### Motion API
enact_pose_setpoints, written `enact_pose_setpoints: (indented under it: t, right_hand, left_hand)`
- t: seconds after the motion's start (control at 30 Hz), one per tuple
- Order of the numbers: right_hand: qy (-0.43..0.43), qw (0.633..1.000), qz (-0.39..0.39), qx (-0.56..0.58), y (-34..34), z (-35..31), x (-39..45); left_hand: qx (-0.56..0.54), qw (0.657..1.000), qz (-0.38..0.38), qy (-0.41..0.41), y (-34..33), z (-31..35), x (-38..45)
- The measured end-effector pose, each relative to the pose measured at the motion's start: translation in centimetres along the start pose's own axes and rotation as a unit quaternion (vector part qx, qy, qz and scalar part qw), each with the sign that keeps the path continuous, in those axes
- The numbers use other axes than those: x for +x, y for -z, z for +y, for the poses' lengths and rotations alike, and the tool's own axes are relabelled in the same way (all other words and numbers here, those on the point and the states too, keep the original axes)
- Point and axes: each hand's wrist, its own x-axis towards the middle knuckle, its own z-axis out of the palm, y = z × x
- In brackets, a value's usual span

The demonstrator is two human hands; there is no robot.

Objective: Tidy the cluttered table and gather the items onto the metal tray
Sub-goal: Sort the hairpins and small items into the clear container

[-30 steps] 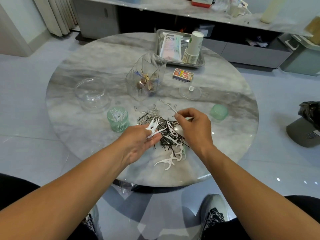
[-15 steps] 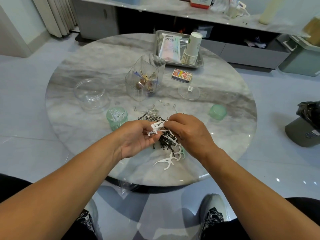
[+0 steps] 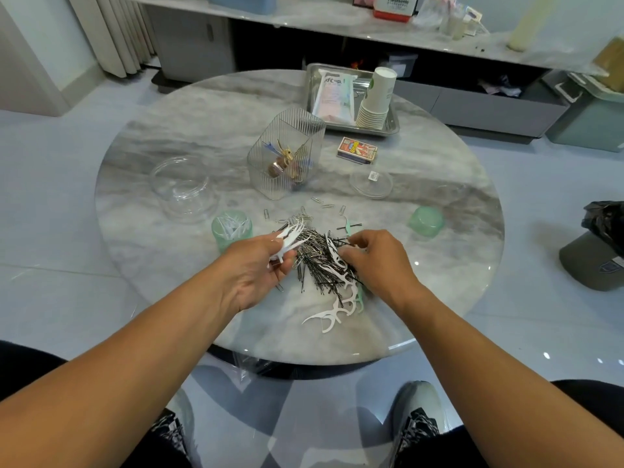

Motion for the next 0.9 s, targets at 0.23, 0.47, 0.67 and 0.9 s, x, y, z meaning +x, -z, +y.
enact_pose_setpoints:
  t: [0.23, 0.47, 0.67, 0.9]
  right_hand:
    - [-0.035, 0.998, -0.05, -0.013, -1.6, -0.7, 0.5]
    - [-0.045, 0.999, -0.012, 0.013, -1.0, -1.1, 0.3]
    - [-0.088, 0.971, 0.043, 0.219, 0.9, -1.9, 0.3]
    - [-0.228, 0.805, -0.196, 0.511, 1.0, -3.6, -0.4]
  left_hand:
    - [-0.013, 1.0, -0.004, 0.002, 0.0, -0.4, 0.2]
    - [-0.035, 0.999, -0.003, 0.001, -0.1, -0.7, 0.6]
    - [-0.05, 0.999, -0.002, -0.001, -0.7, -1.1, 0.9]
    - [-0.061, 0.998, -0.029, -0.017, -1.8, -2.0, 0.7]
